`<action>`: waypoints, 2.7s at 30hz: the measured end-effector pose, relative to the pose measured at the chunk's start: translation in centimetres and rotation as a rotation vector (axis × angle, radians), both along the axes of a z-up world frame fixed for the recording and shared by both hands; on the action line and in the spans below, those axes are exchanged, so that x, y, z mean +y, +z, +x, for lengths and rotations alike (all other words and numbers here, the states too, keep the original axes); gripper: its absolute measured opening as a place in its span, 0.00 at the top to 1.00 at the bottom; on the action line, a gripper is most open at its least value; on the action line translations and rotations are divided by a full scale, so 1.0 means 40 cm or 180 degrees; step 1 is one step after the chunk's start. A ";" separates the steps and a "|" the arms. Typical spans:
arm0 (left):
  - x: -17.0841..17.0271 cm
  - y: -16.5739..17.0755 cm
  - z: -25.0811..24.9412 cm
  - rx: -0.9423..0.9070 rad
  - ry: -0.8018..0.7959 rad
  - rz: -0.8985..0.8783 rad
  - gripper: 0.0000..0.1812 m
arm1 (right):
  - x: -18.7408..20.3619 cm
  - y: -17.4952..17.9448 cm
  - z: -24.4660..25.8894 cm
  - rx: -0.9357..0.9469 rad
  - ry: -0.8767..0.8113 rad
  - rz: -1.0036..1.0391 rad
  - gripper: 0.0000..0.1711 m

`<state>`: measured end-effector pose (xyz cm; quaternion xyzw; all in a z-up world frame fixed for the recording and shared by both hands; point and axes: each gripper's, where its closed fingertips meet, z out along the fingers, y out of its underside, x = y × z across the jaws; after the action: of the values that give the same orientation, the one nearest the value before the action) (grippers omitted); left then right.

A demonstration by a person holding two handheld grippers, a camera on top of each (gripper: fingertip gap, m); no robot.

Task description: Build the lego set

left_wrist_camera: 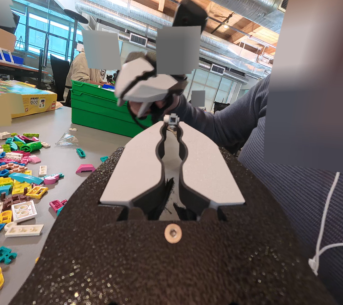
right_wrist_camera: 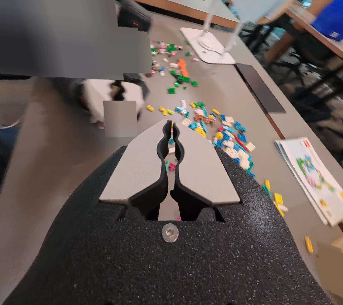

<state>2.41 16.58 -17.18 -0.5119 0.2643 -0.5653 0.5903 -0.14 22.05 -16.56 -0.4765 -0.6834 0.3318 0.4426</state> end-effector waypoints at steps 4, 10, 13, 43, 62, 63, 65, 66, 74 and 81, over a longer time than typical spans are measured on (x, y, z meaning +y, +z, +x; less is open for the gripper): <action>0.007 0.003 -0.002 -0.0043 0.0028 -0.0009 0.95 | 0.086 -0.043 -0.010 0.0271 -0.0590 0.0029 1.00; 0.016 0.007 -0.009 -0.0057 0.0124 0.0032 0.95 | 0.206 -0.094 0.024 0.1078 -0.1607 0.0198 1.00; 0.023 0.007 -0.015 -0.0021 0.0207 0.0087 0.95 | 0.230 -0.134 0.045 0.0909 -0.1767 0.0545 1.00; -0.456 0.068 -0.940 0.1550 0.6449 0.0359 0.95 | -0.226 -0.024 -0.511 0.0337 0.0106 0.0207 0.95; -0.600 0.136 -0.981 0.1432 0.7026 0.0763 0.95 | -0.749 -0.294 -1.344 -0.2355 0.0868 -0.0413 0.90; -0.608 0.138 -0.986 0.1399 0.7037 0.0764 0.95 | -0.744 -0.304 -1.349 -0.2415 0.0824 -0.0278 0.89; -0.619 0.138 -0.995 0.1313 0.7032 0.0753 0.95 | -0.735 -0.310 -1.355 -0.2472 0.0784 -0.0045 0.88; -0.619 0.139 -1.000 0.1272 0.7028 0.0744 0.95 | -0.735 -0.306 -1.356 -0.2497 0.0780 -0.0033 0.88; -0.620 0.138 -1.008 0.1150 0.6964 0.0736 0.95 | -0.728 -0.328 -1.340 -0.2828 0.0752 0.0091 0.88; -0.601 0.134 -1.001 0.1286 0.6888 0.0755 0.95 | -0.695 -0.311 -1.336 -0.2622 0.0805 0.0309 0.95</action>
<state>-37.63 -7.45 -11.82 -0.4957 -0.1787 0.3721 0.7641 -53.57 -5.75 -29.02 -0.4603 -0.8707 0.1331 0.1107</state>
